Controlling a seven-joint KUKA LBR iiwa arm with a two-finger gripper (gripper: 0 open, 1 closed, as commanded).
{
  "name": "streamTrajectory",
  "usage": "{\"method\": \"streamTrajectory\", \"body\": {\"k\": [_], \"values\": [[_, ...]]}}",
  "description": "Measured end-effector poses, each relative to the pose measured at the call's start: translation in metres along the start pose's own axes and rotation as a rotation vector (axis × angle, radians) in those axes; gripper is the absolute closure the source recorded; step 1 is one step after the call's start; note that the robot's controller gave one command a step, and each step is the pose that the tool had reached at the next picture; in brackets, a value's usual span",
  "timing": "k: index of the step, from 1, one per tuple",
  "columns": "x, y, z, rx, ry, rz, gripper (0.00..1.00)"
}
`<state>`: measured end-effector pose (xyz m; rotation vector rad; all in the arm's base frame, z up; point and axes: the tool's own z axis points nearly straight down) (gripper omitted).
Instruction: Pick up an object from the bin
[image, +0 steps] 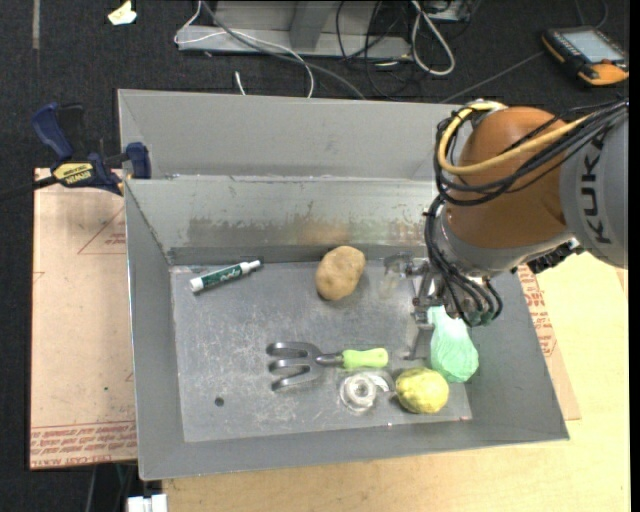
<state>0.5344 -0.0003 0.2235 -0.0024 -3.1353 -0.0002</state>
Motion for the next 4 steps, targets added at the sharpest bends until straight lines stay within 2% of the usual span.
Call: {"method": "streamTrajectory", "body": {"k": [1,2,3,4], "values": [[-0.002,0.000,-0.004,0.000,-0.008,0.000,0.00],[-0.001,0.028,0.063,0.000,-0.009,-0.145,0.00],[0.000,0.066,0.064,0.003,-0.016,-0.422,0.00],[-0.007,0.091,0.096,-0.001,-0.005,-0.411,0.00]]}}
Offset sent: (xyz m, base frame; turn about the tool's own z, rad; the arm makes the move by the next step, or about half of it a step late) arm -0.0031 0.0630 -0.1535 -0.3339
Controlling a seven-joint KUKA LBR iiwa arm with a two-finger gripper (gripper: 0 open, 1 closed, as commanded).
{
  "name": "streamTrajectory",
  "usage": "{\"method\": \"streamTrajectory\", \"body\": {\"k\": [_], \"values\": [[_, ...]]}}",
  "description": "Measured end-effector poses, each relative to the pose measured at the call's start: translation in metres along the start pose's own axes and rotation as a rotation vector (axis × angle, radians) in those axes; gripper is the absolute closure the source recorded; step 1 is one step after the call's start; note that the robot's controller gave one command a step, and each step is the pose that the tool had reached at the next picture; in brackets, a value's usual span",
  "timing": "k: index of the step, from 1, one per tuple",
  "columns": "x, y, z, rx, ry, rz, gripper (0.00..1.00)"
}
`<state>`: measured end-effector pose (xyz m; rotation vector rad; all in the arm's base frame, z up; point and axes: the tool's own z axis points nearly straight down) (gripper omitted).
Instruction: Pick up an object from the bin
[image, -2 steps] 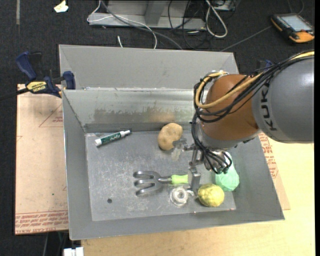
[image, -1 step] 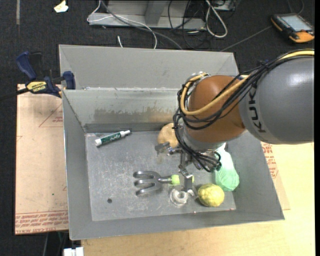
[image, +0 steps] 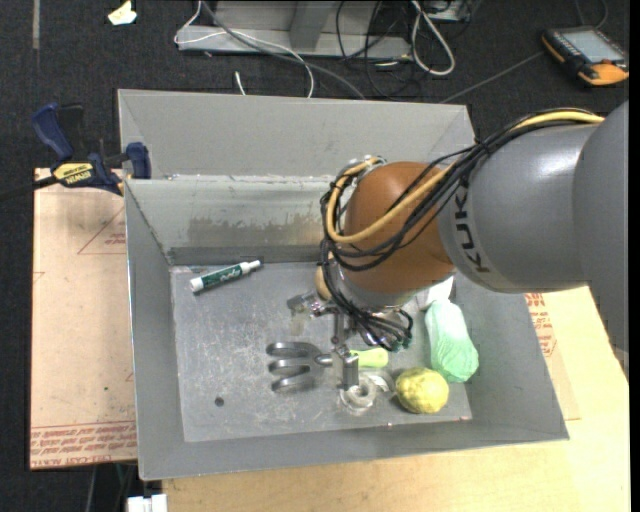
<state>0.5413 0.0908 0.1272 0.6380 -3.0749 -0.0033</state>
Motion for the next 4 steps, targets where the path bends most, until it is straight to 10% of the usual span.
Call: {"method": "streamTrajectory", "body": {"k": [1,2,4], "values": [[0.001,0.003,0.048,0.006,-0.019,-0.144,0.00],[-0.001,0.004,0.072,0.008,-0.031,-0.146,1.00],[0.007,0.007,0.036,0.000,-0.006,-0.145,1.00]]}}
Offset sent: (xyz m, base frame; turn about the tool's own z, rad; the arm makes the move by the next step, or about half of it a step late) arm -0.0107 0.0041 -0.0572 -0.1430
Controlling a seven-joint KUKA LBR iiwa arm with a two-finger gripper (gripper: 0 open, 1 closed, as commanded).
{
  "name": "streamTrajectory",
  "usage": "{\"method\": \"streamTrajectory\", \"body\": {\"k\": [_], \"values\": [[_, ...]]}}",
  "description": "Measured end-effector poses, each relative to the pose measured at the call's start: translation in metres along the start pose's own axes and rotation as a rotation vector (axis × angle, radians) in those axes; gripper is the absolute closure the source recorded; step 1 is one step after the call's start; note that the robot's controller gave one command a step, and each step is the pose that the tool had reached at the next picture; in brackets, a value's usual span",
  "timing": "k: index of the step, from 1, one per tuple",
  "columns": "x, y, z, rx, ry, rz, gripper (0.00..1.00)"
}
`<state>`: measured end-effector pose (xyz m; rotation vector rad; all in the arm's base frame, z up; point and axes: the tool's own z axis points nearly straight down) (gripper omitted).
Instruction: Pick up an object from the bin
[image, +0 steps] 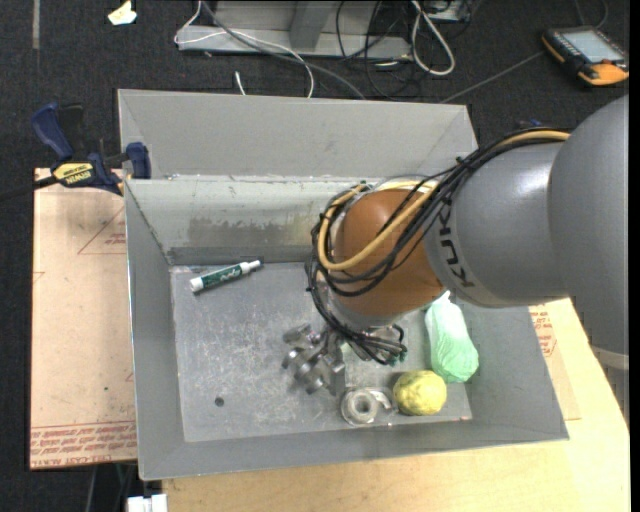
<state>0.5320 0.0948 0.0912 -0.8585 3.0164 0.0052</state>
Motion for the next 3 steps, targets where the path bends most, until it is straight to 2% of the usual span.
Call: {"method": "streamTrajectory", "body": {"k": [1,2,3], "values": [[-0.003,-0.001,-0.031,0.004,-0.010,0.001,1.00],[-0.003,-0.001,-0.036,0.003,-0.009,0.002,1.00],[-0.002,0.000,-0.081,0.000,-0.004,0.003,1.00]]}}
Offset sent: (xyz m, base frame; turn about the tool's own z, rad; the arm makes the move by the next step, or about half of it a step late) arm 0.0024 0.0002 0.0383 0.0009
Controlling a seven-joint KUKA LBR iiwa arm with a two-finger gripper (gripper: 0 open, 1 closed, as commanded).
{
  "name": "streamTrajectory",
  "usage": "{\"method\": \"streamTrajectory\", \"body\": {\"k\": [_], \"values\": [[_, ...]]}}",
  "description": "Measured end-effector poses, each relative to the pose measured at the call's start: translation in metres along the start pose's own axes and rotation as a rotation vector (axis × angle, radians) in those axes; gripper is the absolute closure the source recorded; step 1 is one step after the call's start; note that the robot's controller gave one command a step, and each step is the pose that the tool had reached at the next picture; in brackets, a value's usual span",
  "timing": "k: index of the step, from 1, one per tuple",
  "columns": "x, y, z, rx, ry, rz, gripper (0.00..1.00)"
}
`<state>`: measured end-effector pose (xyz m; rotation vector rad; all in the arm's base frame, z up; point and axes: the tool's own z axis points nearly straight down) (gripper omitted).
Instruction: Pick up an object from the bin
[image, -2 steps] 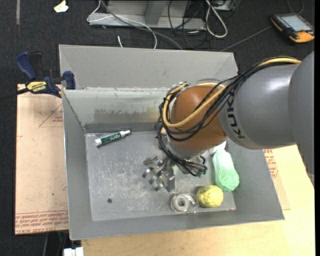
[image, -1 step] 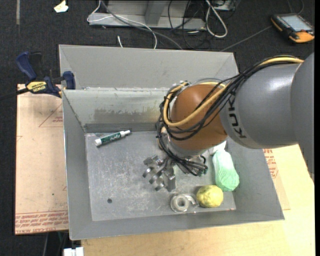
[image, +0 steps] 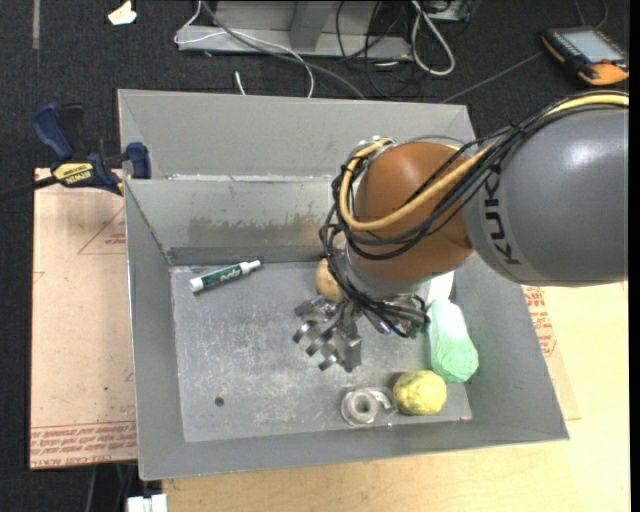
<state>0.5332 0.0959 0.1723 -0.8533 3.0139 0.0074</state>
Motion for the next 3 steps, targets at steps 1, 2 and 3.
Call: {"method": "streamTrajectory", "body": {"k": [1,2,3], "values": [[-0.002,-0.001,-0.036,0.003,-0.005,0.000,1.00],[-0.003,-0.001,-0.067,0.004,-0.010,0.001,1.00],[-0.004,-0.001,-0.079,0.004,-0.012,0.002,1.00]]}}
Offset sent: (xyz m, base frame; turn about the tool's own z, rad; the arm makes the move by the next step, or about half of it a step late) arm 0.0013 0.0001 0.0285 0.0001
